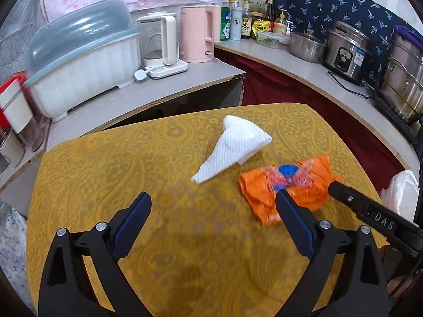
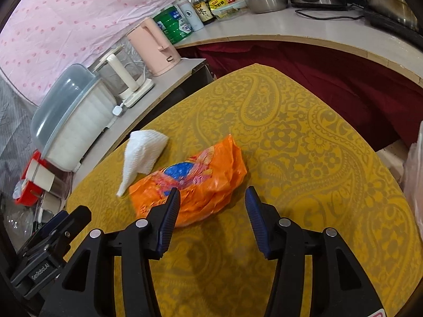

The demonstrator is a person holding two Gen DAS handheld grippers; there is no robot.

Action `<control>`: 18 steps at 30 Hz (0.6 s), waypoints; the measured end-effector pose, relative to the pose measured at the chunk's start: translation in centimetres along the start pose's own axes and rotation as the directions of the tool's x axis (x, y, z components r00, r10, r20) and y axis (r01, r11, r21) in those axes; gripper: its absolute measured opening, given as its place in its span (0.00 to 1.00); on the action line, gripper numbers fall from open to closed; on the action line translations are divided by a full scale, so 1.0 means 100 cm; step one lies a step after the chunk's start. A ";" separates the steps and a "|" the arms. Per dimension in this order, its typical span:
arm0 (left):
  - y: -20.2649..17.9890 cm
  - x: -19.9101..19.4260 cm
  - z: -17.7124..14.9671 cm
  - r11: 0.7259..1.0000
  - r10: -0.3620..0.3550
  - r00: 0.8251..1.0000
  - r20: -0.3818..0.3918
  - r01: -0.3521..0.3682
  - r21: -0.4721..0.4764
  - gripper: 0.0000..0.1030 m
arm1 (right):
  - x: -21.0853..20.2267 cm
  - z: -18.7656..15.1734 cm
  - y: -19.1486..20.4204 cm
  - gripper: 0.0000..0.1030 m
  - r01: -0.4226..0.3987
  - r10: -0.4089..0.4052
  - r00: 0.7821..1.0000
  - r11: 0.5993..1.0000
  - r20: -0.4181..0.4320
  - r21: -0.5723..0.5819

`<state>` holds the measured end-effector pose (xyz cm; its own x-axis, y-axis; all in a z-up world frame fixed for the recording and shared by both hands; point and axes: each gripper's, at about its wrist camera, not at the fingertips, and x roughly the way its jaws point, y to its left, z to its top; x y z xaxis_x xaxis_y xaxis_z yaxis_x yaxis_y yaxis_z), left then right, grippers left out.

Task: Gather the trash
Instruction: 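Move both grippers back toward the white tissue and orange packet, then grasp the white tissue with the left gripper while the right grasps the orange packet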

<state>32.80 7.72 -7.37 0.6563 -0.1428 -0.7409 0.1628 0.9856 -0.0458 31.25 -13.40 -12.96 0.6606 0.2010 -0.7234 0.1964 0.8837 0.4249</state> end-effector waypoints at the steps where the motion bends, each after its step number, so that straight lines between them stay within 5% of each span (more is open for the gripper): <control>1: -0.001 0.006 0.004 1.000 -0.002 1.000 -0.001 0.002 0.002 0.88 | 0.007 0.003 -0.002 0.49 0.006 -0.006 1.000 1.000 -0.004 -0.001; 15: -0.020 0.096 0.039 0.998 -0.011 0.999 -0.036 0.013 0.058 0.88 | 0.037 0.004 0.006 0.41 0.051 -0.048 0.999 0.990 0.022 -0.129; 18: -0.022 0.105 0.038 0.998 -0.030 0.998 -0.053 0.033 0.059 0.79 | 0.038 0.005 0.006 0.37 0.053 -0.050 0.998 0.991 0.028 -0.126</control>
<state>42.13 3.67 -12.44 0.6114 -0.1676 -0.7734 0.2277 0.9732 -0.0310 34.29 -12.37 -15.22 0.6699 0.1448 -0.7282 0.1379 0.9395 0.3137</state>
